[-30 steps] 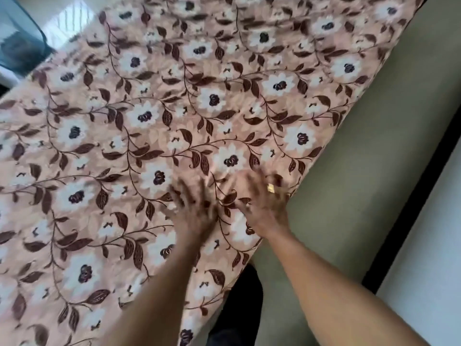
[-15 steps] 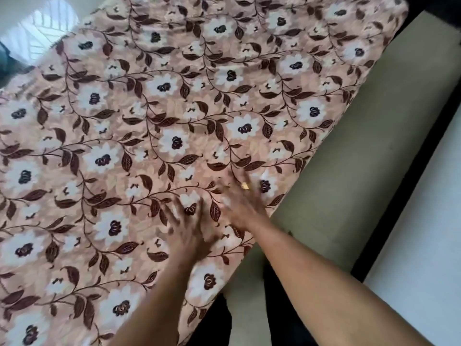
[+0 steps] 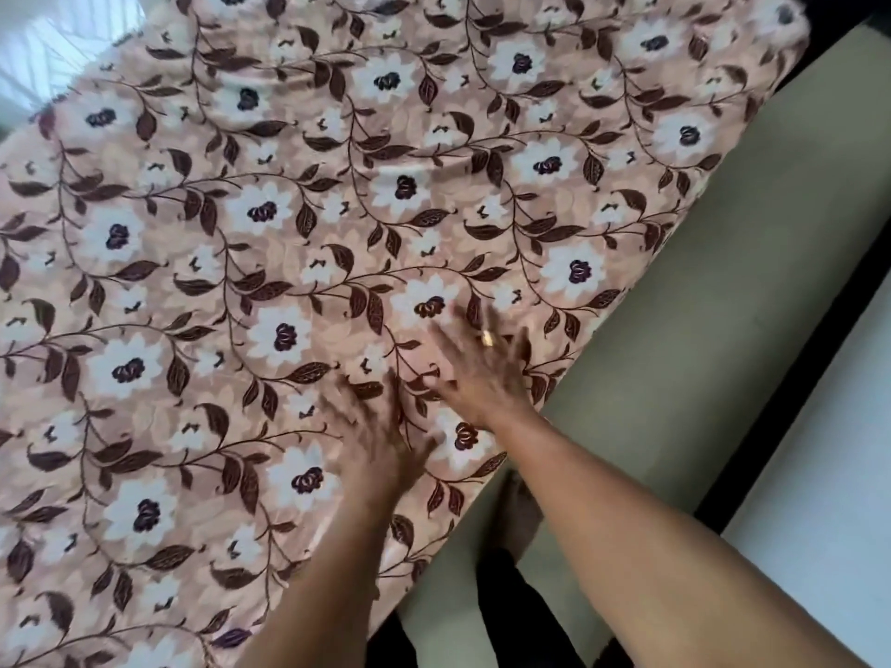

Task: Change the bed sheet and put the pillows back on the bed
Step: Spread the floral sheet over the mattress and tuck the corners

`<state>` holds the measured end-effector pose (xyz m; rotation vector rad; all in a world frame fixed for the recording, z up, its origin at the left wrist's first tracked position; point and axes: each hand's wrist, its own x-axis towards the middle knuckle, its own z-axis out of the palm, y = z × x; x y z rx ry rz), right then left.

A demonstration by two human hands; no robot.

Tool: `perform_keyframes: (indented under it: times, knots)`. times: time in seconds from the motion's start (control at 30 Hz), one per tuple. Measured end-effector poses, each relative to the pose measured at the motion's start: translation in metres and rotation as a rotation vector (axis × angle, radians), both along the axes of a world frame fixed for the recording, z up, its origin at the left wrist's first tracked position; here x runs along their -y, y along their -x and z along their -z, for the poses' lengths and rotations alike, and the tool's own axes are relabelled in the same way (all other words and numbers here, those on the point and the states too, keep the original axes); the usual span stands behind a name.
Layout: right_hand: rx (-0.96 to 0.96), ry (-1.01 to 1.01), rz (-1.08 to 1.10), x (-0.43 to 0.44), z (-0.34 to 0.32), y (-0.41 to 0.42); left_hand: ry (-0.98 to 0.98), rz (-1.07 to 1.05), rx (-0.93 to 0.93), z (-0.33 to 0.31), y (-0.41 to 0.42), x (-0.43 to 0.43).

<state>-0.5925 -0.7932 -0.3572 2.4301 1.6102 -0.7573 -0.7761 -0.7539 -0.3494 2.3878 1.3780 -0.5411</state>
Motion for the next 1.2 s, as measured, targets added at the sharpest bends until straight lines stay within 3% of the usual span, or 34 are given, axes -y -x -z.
perform_keyframes:
  times: [0.07,0.13,0.2,0.23,0.3,0.37,0.57,0.83,0.9,1.03,1.2]
  knots:
    - [-0.036,0.041,0.153,0.041,-0.006,-0.022,0.03,0.141,-0.024,-0.01,-0.009,0.047]
    - [-0.122,0.165,0.293,0.078,-0.02,-0.035,0.249,0.238,-0.253,-0.013,-0.005,0.098]
    - [-0.269,0.302,0.471,0.096,-0.025,-0.038,0.44,0.087,-0.408,-0.023,-0.013,0.109]
    - [-0.293,0.361,0.498,0.099,-0.032,-0.048,0.479,-0.039,-0.366,-0.03,-0.029,0.104]
    - [-0.252,0.441,0.399,0.09,-0.05,-0.067,0.451,-0.176,-0.21,-0.058,-0.07,0.072]
    - [-0.207,0.447,0.239,0.07,-0.073,-0.088,0.371,-0.175,-0.073,-0.083,-0.109,0.029]
    - [-0.176,0.33,0.025,-0.019,-0.126,-0.156,0.256,-0.241,0.107,-0.109,-0.18,-0.047]
    - [-0.146,0.158,-0.342,-0.13,-0.093,-0.206,0.284,-0.382,0.127,-0.047,-0.209,-0.102]
    - [-0.187,0.21,-0.482,-0.141,-0.068,-0.219,0.293,-0.389,0.06,-0.037,-0.215,-0.108]
    - [-0.218,0.221,-0.653,-0.15,-0.047,-0.254,0.153,-0.461,0.049,-0.041,-0.226,-0.128]
    - [-0.237,-0.062,-0.993,-0.222,-0.059,-0.271,0.082,-0.538,0.099,-0.035,-0.237,-0.187]
